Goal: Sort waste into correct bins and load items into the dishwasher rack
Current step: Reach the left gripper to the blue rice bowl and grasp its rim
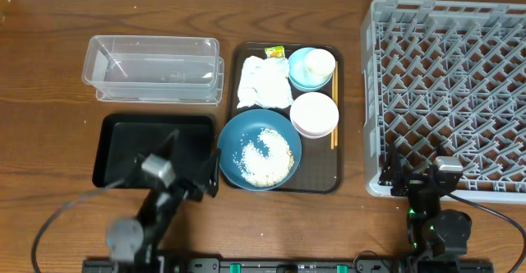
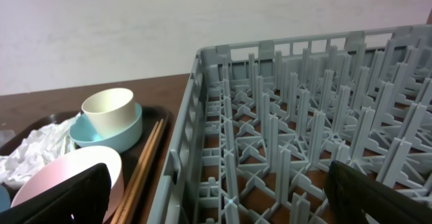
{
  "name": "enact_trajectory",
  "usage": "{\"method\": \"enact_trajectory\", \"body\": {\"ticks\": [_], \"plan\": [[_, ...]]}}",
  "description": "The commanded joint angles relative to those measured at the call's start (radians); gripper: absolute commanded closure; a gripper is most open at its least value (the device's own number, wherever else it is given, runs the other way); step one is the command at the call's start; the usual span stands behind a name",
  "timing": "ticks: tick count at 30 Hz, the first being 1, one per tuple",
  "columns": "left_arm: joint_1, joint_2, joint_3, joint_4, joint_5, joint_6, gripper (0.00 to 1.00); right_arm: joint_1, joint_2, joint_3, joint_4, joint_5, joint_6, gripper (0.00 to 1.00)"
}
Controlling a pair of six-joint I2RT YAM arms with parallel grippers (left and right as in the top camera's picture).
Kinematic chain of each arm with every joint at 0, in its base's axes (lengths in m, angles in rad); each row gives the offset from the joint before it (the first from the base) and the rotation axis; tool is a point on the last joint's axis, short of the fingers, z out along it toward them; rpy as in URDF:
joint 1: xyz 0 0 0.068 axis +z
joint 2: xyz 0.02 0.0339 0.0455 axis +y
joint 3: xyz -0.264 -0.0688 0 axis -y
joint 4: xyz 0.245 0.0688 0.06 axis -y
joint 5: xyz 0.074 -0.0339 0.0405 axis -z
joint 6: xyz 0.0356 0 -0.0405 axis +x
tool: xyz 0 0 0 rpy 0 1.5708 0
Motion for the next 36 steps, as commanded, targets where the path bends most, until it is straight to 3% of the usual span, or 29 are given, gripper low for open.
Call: {"method": "enact_trajectory", "body": {"ticks": [1, 5, 9, 11, 13, 19, 22, 29, 34, 36], "plan": [[-0.002, 0.209, 0.236, -0.176, -0.033, 0.068, 0.02, -0.012, 0.000, -0.004, 0.000, 0.000, -0.014, 0.01], [-0.004, 0.536, 0.571, -0.575, 0.018, 0.136, 0.02, -0.012, 0.000, -0.004, 0.000, 0.000, -0.014, 0.01], [-0.004, 0.756, 0.794, -0.784, 0.174, 0.135, 0.02, -0.012, 0.000, -0.004, 0.000, 0.000, -0.014, 0.01], [-0.010, 0.826, 0.845, -0.792, 0.216, 0.134, 0.02, -0.012, 0.000, -0.004, 0.000, 0.000, -0.014, 0.01], [-0.042, 0.880, 0.872, -0.794, 0.170, 0.127, 0.02, -0.012, 0.000, -0.004, 0.000, 0.000, -0.014, 0.01], [-0.313, 1.033, 0.888, -0.879, -0.240, -0.018, 0.02, -0.012, 0.000, -0.004, 0.000, 0.000, -0.014, 0.01], [-0.462, 1.110, 0.888, -0.890, -0.372, -0.051, 0.02, -0.012, 0.000, -0.004, 0.000, 0.000, -0.014, 0.01], [-0.709, 1.220, 0.888, -0.816, -0.351, -0.051, 0.02, -0.012, 0.000, -0.004, 0.000, 0.000, -0.014, 0.01], [-0.777, 1.307, 0.888, -0.716, -0.360, -0.054, 0.02, -0.012, 0.000, -0.004, 0.000, 0.000, -0.014, 0.01], [-0.801, 1.349, 0.888, -0.700, -0.432, -0.092, 0.02, -0.012, 0.000, -0.004, 0.000, 0.000, -0.014, 0.01]]}}
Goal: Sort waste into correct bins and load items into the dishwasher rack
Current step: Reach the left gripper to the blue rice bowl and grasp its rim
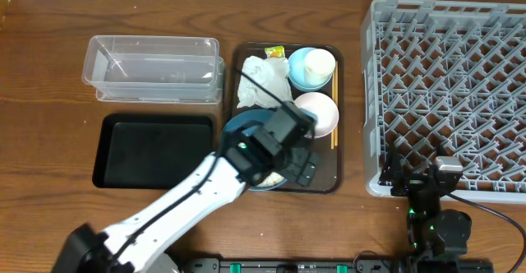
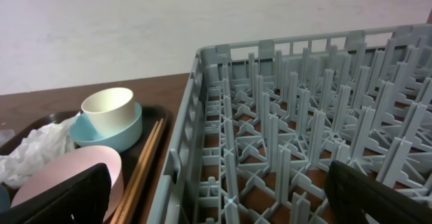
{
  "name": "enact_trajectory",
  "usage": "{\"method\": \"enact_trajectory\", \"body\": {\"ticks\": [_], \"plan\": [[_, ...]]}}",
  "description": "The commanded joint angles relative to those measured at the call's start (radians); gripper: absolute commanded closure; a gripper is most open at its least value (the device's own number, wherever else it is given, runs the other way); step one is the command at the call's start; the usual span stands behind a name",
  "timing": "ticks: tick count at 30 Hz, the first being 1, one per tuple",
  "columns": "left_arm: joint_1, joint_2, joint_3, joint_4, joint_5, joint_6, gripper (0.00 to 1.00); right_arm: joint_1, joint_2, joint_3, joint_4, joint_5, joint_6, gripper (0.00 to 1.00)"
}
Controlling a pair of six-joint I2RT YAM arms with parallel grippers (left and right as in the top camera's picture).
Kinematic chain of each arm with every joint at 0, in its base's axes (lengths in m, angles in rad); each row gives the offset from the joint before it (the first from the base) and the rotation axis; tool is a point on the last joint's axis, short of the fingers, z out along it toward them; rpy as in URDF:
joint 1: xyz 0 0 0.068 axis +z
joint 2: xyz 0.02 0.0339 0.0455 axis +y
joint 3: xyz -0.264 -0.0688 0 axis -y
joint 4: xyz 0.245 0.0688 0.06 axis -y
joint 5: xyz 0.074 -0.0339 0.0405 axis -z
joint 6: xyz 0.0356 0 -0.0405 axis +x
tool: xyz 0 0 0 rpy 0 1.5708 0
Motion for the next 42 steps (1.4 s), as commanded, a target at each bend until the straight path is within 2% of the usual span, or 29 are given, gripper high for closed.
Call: {"method": "enact_trajectory", "body": {"ticks": [1, 4, 8, 16, 18, 24, 28, 32, 36, 39, 42], "plan": [[-0.037, 0.074, 0.013, 0.010, -0.143, -0.064, 0.02, -0.012, -0.002, -0.003, -0.001, 0.000, -0.014, 0.01], [-0.067, 0.137, 0.024, 0.006, -0.241, -0.104, 0.02, -0.012, -0.002, -0.003, -0.001, 0.000, -0.014, 0.01], [-0.070, 0.208, 0.056, -0.016, -0.242, -0.154, 0.02, -0.012, -0.002, -0.003, -0.001, 0.000, -0.014, 0.01], [-0.103, 0.278, 0.058, -0.021, -0.250, -0.096, 0.01, -0.012, -0.002, -0.003, -0.001, 0.000, -0.014, 0.01], [-0.125, 0.291, 0.058, -0.017, -0.269, -0.097, 0.03, -0.012, -0.002, -0.003, -0.001, 0.000, -0.014, 0.01], [-0.167, 0.335, 0.058, -0.015, -0.407, -0.129, 0.05, -0.012, -0.002, -0.003, -0.001, 0.000, -0.014, 0.01], [-0.168, 0.339, 0.058, -0.014, -0.406, -0.146, 0.18, -0.012, -0.002, -0.003, -0.001, 0.000, -0.014, 0.01], [-0.168, 0.338, 0.058, -0.013, -0.407, -0.146, 0.20, -0.012, -0.002, -0.003, -0.001, 0.000, -0.014, 0.01], [-0.168, 0.338, 0.058, -0.008, -0.407, -0.146, 0.34, -0.012, -0.002, -0.003, -0.001, 0.000, -0.014, 0.01], [-0.168, 0.338, 0.058, -0.004, -0.407, -0.145, 0.37, -0.012, -0.002, -0.003, -0.001, 0.000, -0.014, 0.01], [-0.168, 0.338, 0.058, -0.004, -0.407, -0.145, 0.47, -0.012, -0.002, -0.003, -0.001, 0.000, -0.014, 0.01]]}}
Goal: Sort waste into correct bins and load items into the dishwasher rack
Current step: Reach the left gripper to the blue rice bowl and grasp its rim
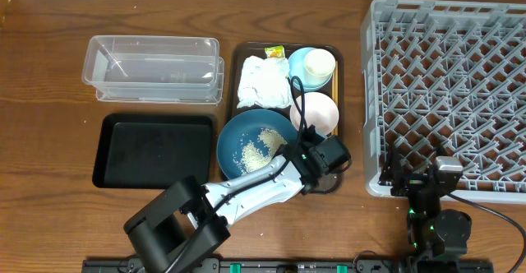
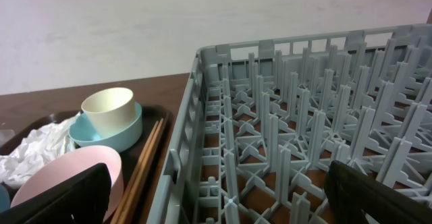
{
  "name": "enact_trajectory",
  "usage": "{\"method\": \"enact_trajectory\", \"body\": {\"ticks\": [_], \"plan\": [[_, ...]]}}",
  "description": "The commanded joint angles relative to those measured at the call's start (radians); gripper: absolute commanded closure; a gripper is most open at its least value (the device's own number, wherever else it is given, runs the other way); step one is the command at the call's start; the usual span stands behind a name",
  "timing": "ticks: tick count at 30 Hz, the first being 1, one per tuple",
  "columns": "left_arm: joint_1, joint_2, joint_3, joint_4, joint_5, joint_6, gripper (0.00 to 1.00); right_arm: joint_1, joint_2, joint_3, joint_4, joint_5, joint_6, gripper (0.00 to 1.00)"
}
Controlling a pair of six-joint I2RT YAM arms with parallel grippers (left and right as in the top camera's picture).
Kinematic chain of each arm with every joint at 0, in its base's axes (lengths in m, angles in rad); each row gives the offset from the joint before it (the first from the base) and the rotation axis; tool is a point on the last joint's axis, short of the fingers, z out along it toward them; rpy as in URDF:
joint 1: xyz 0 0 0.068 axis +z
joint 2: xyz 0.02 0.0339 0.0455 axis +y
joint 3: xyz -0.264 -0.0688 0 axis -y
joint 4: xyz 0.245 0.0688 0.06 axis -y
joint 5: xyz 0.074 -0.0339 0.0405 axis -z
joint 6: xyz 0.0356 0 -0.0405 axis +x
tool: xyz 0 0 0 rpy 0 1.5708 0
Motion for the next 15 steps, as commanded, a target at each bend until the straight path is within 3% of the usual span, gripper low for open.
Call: {"method": "enact_trajectory", "body": {"ticks": [1, 4, 10, 15], "plan": [[0.002, 0.007, 0.028, 0.001, -0.016, 0.000, 0.50, -0.012, -0.002, -0.003, -0.001, 0.000, -0.014, 0.01], [0.002, 0.007, 0.028, 0.001, -0.016, 0.000, 0.60, -0.012, -0.002, -0.003, -0.001, 0.000, -0.014, 0.01], [0.000, 0.003, 0.038, 0.000, -0.016, 0.000, 0.66, -0.012, -0.002, -0.003, -0.001, 0.000, -0.014, 0.01], [-0.011, 0.002, 0.074, -0.011, -0.016, -0.001, 0.79, -0.012, -0.002, -0.003, -0.001, 0.000, -0.014, 0.01]]}}
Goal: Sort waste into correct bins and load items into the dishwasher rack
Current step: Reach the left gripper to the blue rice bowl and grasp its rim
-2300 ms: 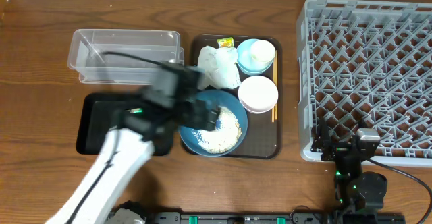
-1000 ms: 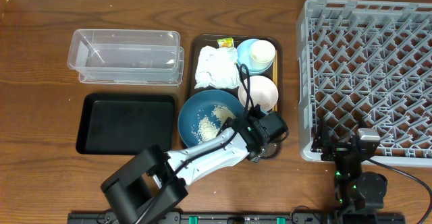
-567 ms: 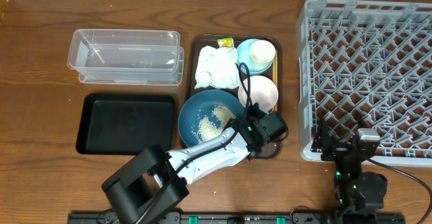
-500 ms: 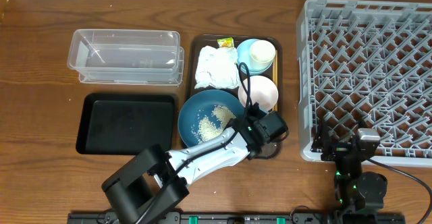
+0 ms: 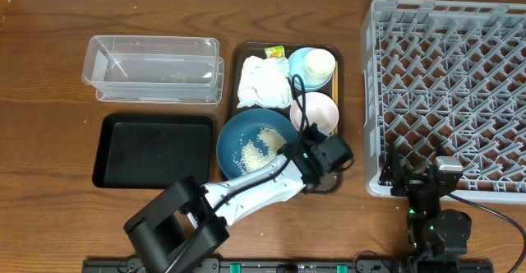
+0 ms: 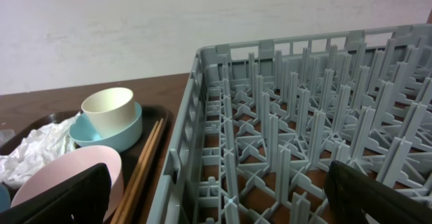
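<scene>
On the brown serving tray (image 5: 233,67) lie a blue plate (image 5: 238,145) with rice, a white napkin (image 5: 261,82), a yellow wrapper (image 5: 274,53), a cream cup (image 5: 320,62) in a light blue bowl (image 5: 301,71), a pink bowl (image 5: 316,108) and chopsticks (image 5: 334,80). My left gripper (image 5: 327,152) hovers at the tray's right front, just in front of the pink bowl; its jaws are hidden from above. My right gripper (image 6: 216,197) stands open over the near left corner of the grey dishwasher rack (image 6: 304,116), holding nothing.
A clear plastic bin (image 5: 152,67) stands at the back left, with a black bin (image 5: 152,150) in front of it. The rack (image 5: 452,92) fills the right side. The left arm stretches diagonally from the front left across the blue plate's front.
Almost nothing differs: my left gripper stays at the tray's right front by the pink bowl, shifted only slightly. The right arm has not moved.
My left gripper first sat low at the front edge of the black bin. Then it was over the blue plate on the tray. Then it stood at the tray's right front beside the pink bowl, where it remains. The right gripper stayed open at the rack's corner throughout.
</scene>
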{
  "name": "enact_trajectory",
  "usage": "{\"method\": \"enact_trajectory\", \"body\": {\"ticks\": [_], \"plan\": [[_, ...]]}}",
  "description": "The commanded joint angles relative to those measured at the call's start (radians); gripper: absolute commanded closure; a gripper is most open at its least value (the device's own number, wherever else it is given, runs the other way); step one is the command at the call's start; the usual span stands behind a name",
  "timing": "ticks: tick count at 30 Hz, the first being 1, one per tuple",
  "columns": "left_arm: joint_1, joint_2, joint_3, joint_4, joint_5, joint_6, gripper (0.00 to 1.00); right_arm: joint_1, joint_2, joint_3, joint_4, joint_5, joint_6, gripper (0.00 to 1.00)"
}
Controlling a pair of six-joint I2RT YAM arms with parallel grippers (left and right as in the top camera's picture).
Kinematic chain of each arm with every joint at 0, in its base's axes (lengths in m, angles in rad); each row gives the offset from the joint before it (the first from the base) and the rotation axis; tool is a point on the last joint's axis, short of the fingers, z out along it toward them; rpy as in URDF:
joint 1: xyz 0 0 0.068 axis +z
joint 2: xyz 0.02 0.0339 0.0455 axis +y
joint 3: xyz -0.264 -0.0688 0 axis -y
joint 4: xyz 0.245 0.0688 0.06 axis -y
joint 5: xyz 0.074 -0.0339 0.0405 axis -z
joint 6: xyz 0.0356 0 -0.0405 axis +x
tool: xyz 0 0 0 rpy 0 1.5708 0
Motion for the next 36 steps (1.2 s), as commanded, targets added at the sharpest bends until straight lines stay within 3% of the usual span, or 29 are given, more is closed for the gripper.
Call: {"method": "enact_trajectory", "body": {"ticks": [1, 8, 10, 14, 17, 20, 27, 33, 36], "plan": [[-0.007, 0.002, 0.049, -0.005, -0.013, -0.002, 0.80, -0.012, -0.002, -0.003, -0.001, 0.000, -0.014, 0.01], [-0.007, 0.002, 0.050, -0.018, -0.013, -0.002, 0.94, -0.012, -0.002, -0.003, -0.001, 0.000, -0.014, 0.01], [-0.007, 0.002, 0.049, -0.024, -0.013, -0.002, 0.78, -0.012, -0.002, -0.003, -0.002, 0.000, -0.014, 0.01], [-0.007, 0.008, 0.040, -0.027, -0.006, -0.002, 0.63, -0.012, -0.002, -0.003, -0.001, 0.000, -0.014, 0.01], [-0.007, 0.019, 0.037, -0.030, -0.001, -0.002, 0.56, -0.012, -0.002, -0.003, -0.001, 0.000, -0.014, 0.01], [-0.007, 0.024, 0.037, -0.027, 0.018, -0.002, 0.55, -0.012, -0.002, -0.003, -0.001, 0.000, -0.014, 0.01], [-0.007, 0.036, 0.037, -0.027, 0.058, -0.002, 0.56, -0.012, -0.002, -0.003, -0.002, 0.000, -0.014, 0.01], [-0.007, 0.057, 0.037, -0.037, 0.058, -0.002, 0.69, -0.012, -0.002, -0.003, -0.001, 0.000, -0.014, 0.01], [-0.007, 0.060, 0.037, -0.040, 0.058, -0.002, 0.81, -0.012, -0.002, -0.003, -0.001, 0.000, -0.014, 0.01]]}}
